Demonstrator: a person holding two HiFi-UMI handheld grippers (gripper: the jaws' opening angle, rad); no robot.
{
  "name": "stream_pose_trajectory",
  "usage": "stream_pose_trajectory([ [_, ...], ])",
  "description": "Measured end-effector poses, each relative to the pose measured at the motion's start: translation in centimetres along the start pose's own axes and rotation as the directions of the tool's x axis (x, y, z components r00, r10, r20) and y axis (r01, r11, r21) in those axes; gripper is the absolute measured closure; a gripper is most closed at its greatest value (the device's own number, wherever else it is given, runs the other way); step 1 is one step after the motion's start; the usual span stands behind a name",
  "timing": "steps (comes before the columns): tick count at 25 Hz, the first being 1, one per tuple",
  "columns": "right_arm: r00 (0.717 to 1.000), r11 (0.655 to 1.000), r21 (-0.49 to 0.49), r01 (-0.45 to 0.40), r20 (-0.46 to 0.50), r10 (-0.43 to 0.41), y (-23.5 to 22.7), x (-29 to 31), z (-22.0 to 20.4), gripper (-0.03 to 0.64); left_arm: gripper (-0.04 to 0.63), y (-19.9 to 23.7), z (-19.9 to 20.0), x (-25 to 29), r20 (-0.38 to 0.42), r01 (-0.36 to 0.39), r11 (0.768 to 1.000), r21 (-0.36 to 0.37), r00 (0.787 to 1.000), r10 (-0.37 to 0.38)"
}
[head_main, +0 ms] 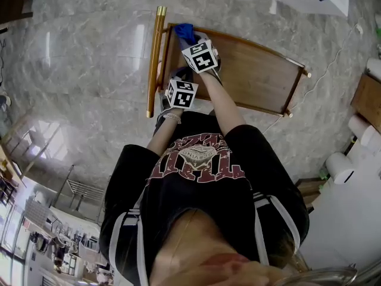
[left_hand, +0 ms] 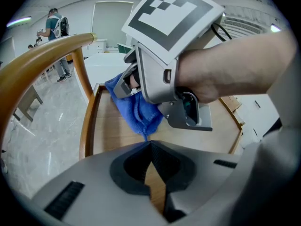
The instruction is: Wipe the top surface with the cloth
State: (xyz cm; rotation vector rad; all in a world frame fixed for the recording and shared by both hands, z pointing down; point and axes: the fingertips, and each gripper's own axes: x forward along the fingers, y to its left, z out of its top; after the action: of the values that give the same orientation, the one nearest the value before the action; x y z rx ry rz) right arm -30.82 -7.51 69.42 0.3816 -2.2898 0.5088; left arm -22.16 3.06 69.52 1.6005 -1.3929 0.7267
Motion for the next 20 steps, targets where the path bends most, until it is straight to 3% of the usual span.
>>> stream_pose_trajectory([
  [20,0.998,0.994,0.092,0.057,0.024,-0.060,-4.6,-4.3,-3.2,0.561,0.546,-4.1,1.2,1.5,-0.044,0.045,0.991,0.128,0.998,-0.040],
])
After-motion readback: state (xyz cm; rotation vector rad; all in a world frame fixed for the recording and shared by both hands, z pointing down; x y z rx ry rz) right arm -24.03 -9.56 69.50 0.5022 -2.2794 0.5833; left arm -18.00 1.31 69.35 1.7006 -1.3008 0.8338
